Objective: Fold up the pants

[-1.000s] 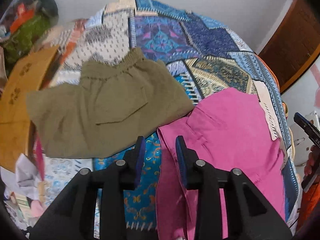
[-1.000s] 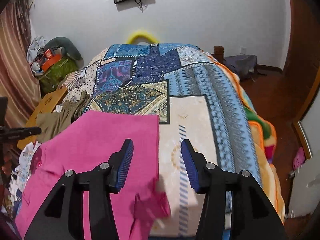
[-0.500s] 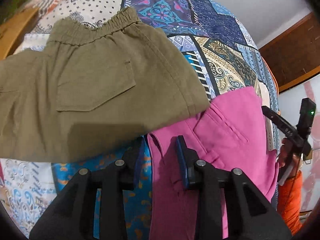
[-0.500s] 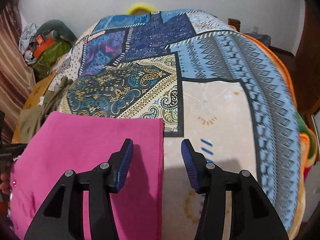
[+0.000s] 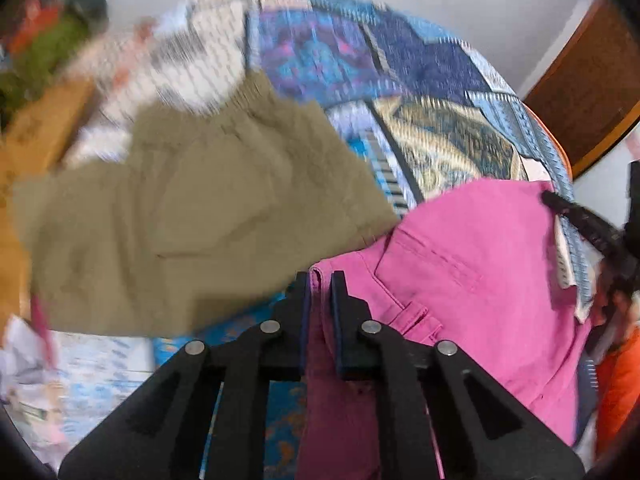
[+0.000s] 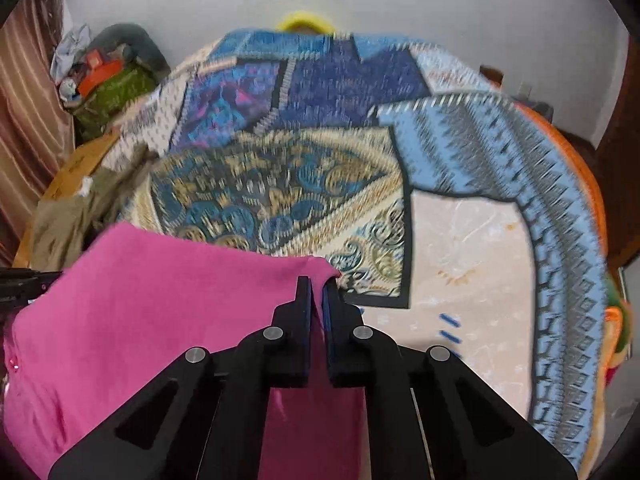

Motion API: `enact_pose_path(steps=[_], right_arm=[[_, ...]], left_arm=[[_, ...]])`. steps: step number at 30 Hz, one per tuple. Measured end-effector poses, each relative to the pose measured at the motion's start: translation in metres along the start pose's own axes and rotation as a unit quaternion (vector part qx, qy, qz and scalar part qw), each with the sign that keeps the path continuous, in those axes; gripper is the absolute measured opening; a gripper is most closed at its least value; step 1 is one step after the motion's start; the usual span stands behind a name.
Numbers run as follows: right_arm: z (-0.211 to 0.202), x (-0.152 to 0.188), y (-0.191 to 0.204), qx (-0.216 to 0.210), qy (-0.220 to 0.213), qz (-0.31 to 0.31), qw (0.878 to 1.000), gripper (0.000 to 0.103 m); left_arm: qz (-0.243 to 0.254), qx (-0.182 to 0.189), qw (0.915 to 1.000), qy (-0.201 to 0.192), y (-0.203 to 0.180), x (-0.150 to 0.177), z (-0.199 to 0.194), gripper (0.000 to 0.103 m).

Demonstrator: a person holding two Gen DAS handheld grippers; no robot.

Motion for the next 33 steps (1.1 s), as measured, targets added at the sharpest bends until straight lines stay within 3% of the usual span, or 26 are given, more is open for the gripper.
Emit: enact_pose_path(steps=[7, 11, 16, 24, 29, 33], right_arm=[[-0.067, -0.029, 0.015, 0.004, -0.073, -0.014, 0.997, 0.004], [-0.094, -0.045, 0.034, 0.024, -0.111, -0.037, 0.993, 0.004], [-0.121, -0.057, 0.042, 0.015, -0.135, -0.032, 0.990, 0.004], [-0.150, -0.023, 0.061, -0.007, -0.128, -0.048, 0.991, 0.004], [-0.171, 0.013, 0.072, -0.019, -0.119, -0.049, 0.992, 0.004], [-0.181, 0.047, 0.081, -0.026, -0.103, -0.048, 0.993, 0.004]], left_arm=[[-0.016, -0.021, 0.9942, -0.104, 0.007, -0.033, -0.077, 0.008], [-0.007, -0.030, 0.9911, -0.129, 0.003, -0.046, -0.100, 0.008], [-0.003, -0.024, 0.9887, -0.148, 0.004, -0.043, -0.121, 0.008], [0.024, -0.026, 0.9853, -0.167, 0.005, 0.005, -0.154, 0.008], [0.045, -0.021, 0.9815, -0.185, 0.008, 0.054, -0.173, 0.008], [0.060, -0.010, 0.9823, -0.177, 0.007, 0.095, -0.177, 0.007]])
Point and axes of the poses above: each gripper's, at about its wrist camera, not at the fingertips, and z roughly the way its jaws point, y to its left, x to its underside, the point moved 3 cm from there along z, roughly the way its jaws point, and after that the axes turned 14 degrees about -x, right-handed, at the moved point
